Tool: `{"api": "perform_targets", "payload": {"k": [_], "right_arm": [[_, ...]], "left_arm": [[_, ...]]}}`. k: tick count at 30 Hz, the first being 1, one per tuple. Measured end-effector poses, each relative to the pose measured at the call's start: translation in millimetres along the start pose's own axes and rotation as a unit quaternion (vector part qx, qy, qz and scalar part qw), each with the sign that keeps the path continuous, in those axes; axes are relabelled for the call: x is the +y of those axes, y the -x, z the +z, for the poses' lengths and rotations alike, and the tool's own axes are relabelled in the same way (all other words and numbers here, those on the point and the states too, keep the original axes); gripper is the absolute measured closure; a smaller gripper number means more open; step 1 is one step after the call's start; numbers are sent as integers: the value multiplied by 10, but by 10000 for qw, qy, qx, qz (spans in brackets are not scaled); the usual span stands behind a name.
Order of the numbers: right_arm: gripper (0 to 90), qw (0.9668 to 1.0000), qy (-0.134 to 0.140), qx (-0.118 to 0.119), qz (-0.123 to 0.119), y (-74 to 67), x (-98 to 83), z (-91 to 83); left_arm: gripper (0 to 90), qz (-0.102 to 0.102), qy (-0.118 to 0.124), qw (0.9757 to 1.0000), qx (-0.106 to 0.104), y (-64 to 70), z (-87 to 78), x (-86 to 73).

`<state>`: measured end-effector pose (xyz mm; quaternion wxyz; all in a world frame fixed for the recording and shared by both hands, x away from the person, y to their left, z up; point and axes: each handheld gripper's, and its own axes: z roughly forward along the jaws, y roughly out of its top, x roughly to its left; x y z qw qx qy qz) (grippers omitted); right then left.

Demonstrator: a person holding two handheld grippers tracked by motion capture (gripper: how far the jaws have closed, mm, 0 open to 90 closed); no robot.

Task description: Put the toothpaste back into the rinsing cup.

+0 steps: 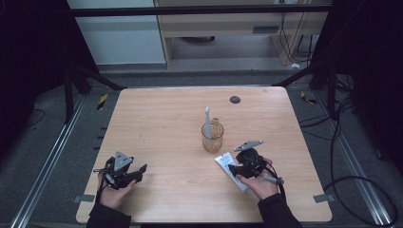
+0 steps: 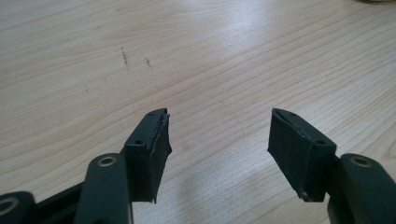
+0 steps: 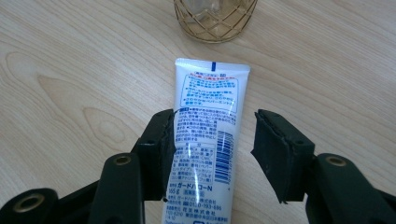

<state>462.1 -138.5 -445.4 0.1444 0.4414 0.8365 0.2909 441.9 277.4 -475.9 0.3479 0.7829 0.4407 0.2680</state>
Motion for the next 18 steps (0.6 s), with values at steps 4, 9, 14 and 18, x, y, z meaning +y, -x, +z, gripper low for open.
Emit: {"api": "perform_targets", "payload": {"k": [4, 9, 14, 18], "right_arm": [[475, 10000, -30, -3, 18, -8, 37, 47], [469, 10000, -50, 10, -15, -14, 62, 103], [460, 9999, -144, -25, -25, -14, 51, 154], [457, 9998, -218, -38, -19, -8, 50, 189]], "left_arm": [[375, -2, 17, 10000, 0, 1, 3, 6], [376, 12, 14, 10000, -22, 4, 27, 24], [375, 50, 27, 10000, -24, 9, 24, 26], [375, 40, 25, 10000, -20, 7, 21, 25]]}}
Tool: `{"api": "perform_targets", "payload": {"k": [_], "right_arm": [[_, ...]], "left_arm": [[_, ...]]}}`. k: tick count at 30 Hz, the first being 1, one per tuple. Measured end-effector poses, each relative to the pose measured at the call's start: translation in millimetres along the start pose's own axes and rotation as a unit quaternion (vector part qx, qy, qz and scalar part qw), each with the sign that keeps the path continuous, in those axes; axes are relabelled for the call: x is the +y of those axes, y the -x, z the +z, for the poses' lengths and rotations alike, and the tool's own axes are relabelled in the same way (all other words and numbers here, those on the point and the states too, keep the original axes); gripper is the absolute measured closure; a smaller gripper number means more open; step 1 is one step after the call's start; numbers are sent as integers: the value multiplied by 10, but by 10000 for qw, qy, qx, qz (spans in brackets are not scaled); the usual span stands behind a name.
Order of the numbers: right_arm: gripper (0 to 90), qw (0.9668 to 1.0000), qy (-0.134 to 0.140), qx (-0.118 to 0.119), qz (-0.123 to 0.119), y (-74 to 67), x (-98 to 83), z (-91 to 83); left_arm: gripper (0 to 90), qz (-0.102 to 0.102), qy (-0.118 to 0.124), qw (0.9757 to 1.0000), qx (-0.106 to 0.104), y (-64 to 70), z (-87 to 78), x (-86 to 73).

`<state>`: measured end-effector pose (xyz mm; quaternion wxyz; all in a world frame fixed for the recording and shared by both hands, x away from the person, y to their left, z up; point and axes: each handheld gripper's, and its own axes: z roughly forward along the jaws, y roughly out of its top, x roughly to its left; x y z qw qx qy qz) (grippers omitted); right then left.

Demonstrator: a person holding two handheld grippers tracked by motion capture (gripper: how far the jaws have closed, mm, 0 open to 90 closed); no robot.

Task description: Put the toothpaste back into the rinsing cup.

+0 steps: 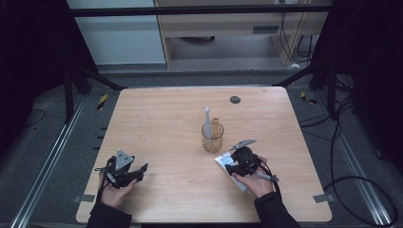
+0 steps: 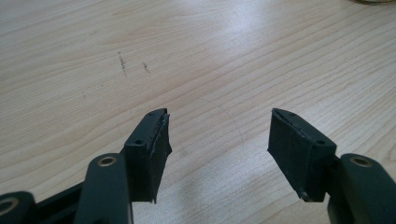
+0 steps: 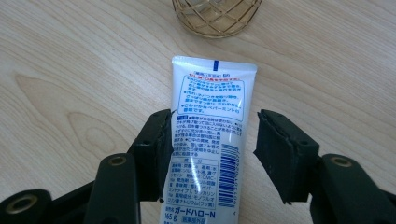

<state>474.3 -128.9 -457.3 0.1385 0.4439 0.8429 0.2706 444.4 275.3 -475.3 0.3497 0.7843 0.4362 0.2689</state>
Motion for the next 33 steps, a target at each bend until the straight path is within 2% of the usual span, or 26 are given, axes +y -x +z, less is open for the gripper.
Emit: {"api": "perform_targets", "payload": {"k": [25, 33], "right_arm": [[412, 9987, -428, 244, 127, 33, 17, 189], [400, 9985, -483, 240, 117, 38, 31, 226]], "left_arm": [[374, 28, -34, 10000, -15, 2, 11, -3], [373, 55, -65, 10000, -28, 8, 19, -2]]}}
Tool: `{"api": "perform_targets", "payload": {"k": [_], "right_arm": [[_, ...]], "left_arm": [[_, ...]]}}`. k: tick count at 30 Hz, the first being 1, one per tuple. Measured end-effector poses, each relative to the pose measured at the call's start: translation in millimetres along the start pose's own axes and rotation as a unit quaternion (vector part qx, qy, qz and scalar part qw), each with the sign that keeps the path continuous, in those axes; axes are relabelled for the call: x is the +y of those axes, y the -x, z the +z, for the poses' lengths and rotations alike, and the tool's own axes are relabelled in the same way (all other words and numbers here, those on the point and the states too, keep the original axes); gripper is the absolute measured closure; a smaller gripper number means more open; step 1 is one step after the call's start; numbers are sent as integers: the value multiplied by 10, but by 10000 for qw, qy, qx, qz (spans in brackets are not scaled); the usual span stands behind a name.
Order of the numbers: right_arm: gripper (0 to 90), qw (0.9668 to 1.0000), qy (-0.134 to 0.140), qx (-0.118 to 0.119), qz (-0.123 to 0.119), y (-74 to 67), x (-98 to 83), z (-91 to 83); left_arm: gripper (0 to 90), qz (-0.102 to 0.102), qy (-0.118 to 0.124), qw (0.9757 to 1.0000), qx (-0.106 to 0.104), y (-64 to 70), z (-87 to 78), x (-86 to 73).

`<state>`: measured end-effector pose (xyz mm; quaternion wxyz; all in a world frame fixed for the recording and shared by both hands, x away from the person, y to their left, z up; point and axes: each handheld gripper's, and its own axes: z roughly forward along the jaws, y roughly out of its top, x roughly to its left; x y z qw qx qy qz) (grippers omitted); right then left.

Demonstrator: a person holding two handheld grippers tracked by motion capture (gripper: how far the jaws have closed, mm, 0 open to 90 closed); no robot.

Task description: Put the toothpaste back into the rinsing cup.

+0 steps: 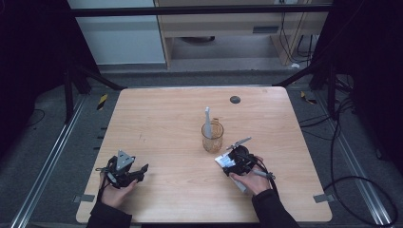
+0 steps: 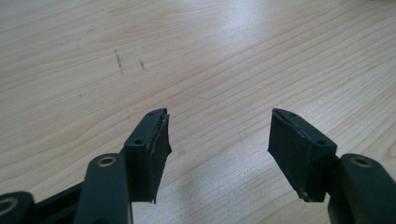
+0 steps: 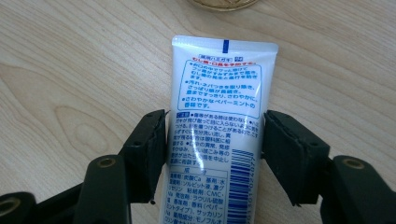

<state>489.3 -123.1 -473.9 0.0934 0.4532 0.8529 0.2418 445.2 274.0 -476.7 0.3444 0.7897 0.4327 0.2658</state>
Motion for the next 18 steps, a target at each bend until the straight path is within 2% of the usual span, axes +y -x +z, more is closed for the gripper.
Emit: {"api": "perform_targets", "payload": {"k": [12, 18], "right_arm": [[382, 9999, -130, -68, -12, -9, 16, 70], [408, 9998, -159, -96, -56, -29, 22, 67]], "left_arm": [[373, 18, -6, 10000, -11, 5, 4, 1], [372, 30, -18, 10000, -20, 10, 6, 2]]}}
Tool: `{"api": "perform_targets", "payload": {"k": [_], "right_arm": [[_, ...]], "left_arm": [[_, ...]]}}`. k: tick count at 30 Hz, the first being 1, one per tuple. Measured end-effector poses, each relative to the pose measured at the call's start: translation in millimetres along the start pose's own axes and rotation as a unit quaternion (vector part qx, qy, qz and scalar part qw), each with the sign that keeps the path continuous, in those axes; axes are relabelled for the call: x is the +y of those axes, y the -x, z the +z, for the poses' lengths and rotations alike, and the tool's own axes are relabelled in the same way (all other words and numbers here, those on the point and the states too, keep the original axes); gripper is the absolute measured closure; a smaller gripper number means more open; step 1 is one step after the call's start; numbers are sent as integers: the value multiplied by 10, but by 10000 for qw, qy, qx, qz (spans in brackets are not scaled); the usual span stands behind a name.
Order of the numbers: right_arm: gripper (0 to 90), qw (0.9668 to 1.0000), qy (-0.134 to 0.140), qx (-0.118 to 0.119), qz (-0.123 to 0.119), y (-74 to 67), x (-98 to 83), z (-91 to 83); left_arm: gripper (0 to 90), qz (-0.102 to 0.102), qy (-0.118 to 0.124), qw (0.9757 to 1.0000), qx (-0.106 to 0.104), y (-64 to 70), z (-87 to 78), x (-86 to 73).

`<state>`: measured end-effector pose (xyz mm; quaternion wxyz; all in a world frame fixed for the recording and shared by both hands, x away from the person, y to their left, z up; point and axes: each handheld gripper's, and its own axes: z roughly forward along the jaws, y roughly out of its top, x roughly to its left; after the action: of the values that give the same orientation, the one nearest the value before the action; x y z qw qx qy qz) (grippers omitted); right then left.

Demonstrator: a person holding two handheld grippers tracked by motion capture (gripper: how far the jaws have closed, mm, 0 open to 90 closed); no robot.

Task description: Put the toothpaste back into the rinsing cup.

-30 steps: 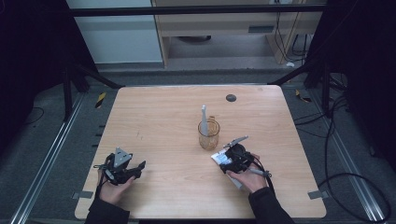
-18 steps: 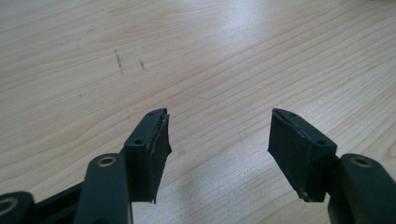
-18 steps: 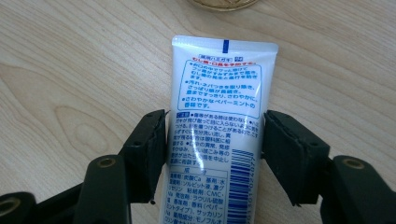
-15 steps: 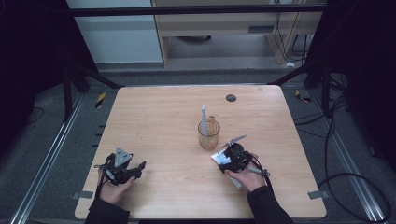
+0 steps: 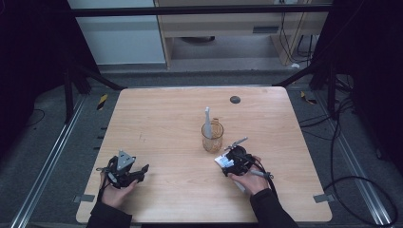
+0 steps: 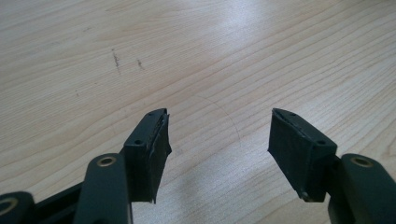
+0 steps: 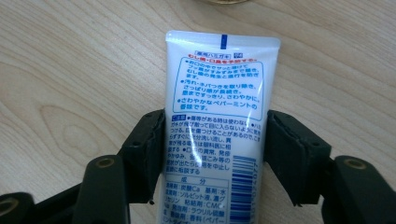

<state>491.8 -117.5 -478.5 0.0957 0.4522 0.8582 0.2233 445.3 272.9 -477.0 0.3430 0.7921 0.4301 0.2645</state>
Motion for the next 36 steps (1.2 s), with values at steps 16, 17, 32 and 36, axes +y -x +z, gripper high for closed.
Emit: {"api": "perform_targets", "payload": {"k": [16, 17, 32, 36], "right_arm": [[671, 9999, 63, 56, 117, 8, 4, -111], [676, 9999, 55, 48, 119, 9, 4, -116], [693, 9963, 795, 200, 255, 59, -28, -571], [693, 9924, 1185, 199, 255, 87, -39, -727]], "left_arm": [[372, -4, -4, 10000, 2, -4, 0, 0], [373, -7, -5, 10000, 0, -4, 0, -1], [372, -11, 16, 10000, 7, -6, -9, 0], [372, -2, 8, 10000, 3, -5, -7, 1]]}}
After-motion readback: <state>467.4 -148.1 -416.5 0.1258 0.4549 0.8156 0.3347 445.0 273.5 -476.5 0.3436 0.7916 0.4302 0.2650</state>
